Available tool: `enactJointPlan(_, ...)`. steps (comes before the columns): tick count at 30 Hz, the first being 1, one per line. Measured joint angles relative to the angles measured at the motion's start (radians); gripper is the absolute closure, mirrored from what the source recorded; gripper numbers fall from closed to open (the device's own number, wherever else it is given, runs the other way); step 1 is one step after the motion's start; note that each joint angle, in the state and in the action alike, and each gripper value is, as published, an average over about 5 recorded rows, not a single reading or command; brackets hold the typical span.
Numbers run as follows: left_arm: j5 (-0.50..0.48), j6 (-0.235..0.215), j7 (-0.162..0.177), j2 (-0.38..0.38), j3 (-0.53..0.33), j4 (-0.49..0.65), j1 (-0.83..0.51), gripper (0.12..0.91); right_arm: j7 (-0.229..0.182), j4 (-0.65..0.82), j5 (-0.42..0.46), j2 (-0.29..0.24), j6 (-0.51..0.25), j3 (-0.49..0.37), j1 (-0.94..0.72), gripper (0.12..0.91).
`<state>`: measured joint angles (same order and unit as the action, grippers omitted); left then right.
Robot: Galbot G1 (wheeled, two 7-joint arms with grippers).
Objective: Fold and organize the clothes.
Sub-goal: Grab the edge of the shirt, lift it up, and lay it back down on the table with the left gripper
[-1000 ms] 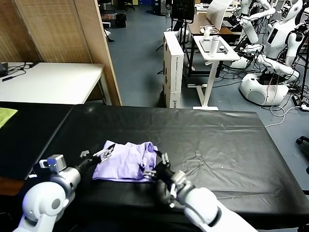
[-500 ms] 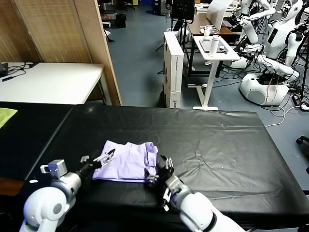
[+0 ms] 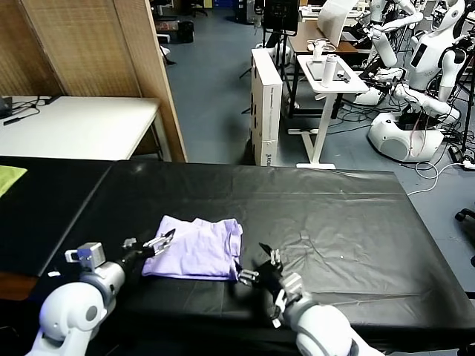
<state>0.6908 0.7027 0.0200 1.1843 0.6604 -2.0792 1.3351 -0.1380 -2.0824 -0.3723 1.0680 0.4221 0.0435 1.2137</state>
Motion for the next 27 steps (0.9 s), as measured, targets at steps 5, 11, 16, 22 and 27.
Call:
enactJointPlan(5, -0.02, -0.039, -0.006, 0.005, -0.006, 0.05, -0.016, 0.123, -0.011, 0.008, -0.057, 0.032, -0.018, 0.04, -0.013, 0.118)
enactJointPlan(11, -0.021, -0.053, -0.006, -0.002, -0.006, 0.07, -0.018, 0.123, -0.018, 0.059, -0.102, 0.09, -0.004, 0.023, -0.07, 0.118)
enactJointPlan(16, -0.02, -0.057, -0.006, -0.009, 0.002, 0.066, -0.007, 0.123, -0.021, 0.137, -0.115, 0.16, 0.003, -0.01, -0.138, 0.119)
enactJointPlan(22, -0.016, -0.059, -0.006, -0.014, 0.017, 0.056, 0.005, 0.123, -0.02, 0.241, -0.114, 0.213, 0.0, -0.029, -0.191, 0.223)
enactJointPlan(27, -0.015, -0.061, -0.007, -0.014, 0.02, 0.058, 0.007, 0.123, -0.009, 0.291, -0.114, 0.226, -0.005, -0.028, -0.2, 0.484)
